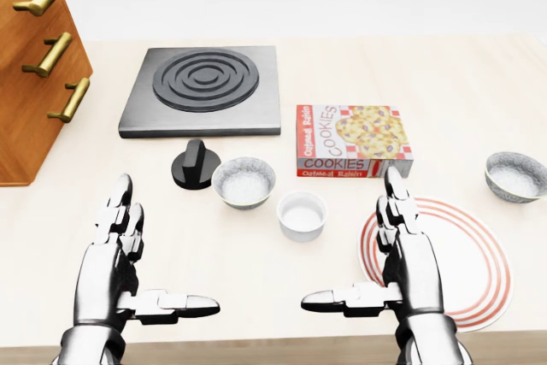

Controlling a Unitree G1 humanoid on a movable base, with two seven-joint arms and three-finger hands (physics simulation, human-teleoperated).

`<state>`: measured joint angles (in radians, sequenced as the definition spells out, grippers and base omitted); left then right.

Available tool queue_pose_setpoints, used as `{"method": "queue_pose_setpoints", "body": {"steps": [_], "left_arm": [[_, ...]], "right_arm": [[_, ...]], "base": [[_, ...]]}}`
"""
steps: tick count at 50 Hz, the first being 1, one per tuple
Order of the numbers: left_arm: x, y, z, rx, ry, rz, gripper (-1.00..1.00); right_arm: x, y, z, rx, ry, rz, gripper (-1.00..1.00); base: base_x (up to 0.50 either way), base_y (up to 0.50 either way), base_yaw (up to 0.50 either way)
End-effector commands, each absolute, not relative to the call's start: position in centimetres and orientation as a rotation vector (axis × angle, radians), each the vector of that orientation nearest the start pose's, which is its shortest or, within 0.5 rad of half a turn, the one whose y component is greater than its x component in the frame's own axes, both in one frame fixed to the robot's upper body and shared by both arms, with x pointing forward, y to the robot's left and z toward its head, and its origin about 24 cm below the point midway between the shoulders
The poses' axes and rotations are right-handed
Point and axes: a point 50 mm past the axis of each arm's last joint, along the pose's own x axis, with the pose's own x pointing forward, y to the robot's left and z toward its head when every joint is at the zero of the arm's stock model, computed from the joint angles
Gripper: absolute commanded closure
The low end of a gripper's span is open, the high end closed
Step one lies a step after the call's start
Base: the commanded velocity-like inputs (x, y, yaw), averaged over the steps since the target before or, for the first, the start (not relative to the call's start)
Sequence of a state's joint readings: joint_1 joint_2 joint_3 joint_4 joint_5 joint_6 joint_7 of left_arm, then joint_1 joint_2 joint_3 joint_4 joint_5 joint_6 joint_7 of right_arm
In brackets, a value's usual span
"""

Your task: Pick the akita bowl next to the plate and place it on the plate.

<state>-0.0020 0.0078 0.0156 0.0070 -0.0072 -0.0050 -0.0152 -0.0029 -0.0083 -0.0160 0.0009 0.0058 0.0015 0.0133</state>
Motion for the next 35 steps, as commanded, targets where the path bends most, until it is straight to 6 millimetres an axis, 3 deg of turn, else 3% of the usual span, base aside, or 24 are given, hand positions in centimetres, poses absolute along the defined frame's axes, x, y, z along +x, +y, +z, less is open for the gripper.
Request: {"method": "queue_pose_setpoints", "body": {"steps": [1,35], "left_arm": [[25.4,16.0,4.0,0.002,0.000,0.000,-1.00],[25.6,16.1,3.7,0.004,-0.002,0.001,-1.00]], "right_arm": [[25.6,-16.1,4.2,-0.009,-0.002,-0.006,-1.00],[25.3,-16.2,5.5,0.076,-0.033,0.015,-1.00]], "base": [[0.00,0.00,0.00],[0.00,-0.03,0.00]]}}
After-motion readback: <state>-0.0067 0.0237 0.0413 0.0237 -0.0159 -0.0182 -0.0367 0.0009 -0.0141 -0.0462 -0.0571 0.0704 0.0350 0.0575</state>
